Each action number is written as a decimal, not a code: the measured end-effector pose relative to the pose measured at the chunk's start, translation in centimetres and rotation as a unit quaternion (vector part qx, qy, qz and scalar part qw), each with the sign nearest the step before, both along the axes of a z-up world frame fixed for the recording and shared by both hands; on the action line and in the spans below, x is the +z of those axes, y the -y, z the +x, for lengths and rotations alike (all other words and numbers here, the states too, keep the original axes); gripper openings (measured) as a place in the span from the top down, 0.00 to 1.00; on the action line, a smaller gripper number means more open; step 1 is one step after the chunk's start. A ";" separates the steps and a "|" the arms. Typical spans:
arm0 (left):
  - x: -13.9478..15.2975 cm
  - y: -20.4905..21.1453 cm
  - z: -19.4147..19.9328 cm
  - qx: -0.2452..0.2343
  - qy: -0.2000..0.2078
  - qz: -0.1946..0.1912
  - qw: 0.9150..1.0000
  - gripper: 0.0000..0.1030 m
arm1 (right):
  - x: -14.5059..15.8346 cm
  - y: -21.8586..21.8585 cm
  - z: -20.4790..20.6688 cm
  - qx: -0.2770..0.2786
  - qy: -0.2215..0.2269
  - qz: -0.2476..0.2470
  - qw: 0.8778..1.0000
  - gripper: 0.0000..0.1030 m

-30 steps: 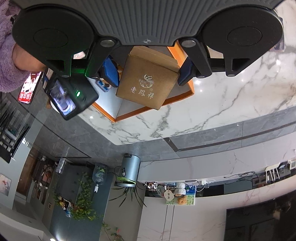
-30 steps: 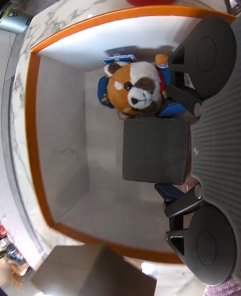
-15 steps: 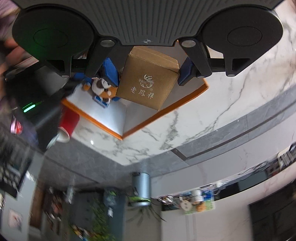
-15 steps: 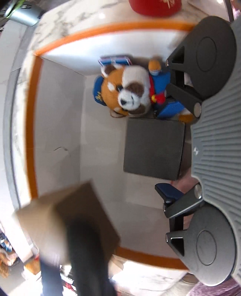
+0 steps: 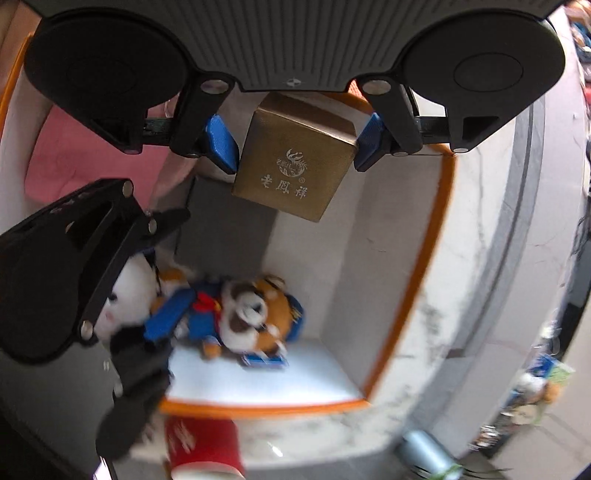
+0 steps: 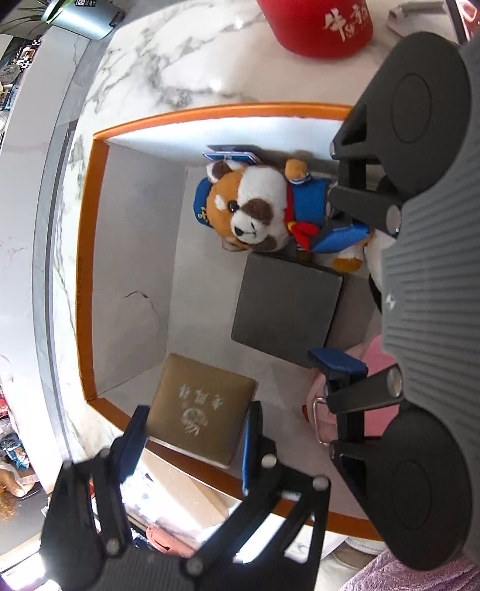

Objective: Organize objects
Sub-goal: 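Place the brown gift box and black box into the orange box, open both grippers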

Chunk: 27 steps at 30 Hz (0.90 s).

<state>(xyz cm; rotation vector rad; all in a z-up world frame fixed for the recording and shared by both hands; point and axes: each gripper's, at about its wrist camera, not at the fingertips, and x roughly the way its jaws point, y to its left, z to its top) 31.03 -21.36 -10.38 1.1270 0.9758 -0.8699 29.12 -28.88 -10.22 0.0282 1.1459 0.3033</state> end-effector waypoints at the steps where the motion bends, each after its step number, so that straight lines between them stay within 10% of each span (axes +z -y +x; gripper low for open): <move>1: -0.5 0.4 -0.1 -0.014 -0.002 0.016 1.000 0.24 | -0.2 0.6 0.0 0.001 0.000 0.002 1.000 0.44; 11: -5.3 2.7 -0.8 -0.087 -0.046 0.178 0.979 0.30 | -1.0 1.7 0.2 0.012 0.004 0.021 1.000 0.45; 19: -6.4 1.1 1.3 -0.029 -0.140 0.147 0.979 0.30 | -1.3 1.5 0.3 0.026 0.011 0.024 0.999 0.45; 27: -6.2 -0.5 2.1 -0.017 -0.148 0.108 0.983 0.28 | -1.4 1.3 0.8 0.023 0.007 0.024 0.999 0.45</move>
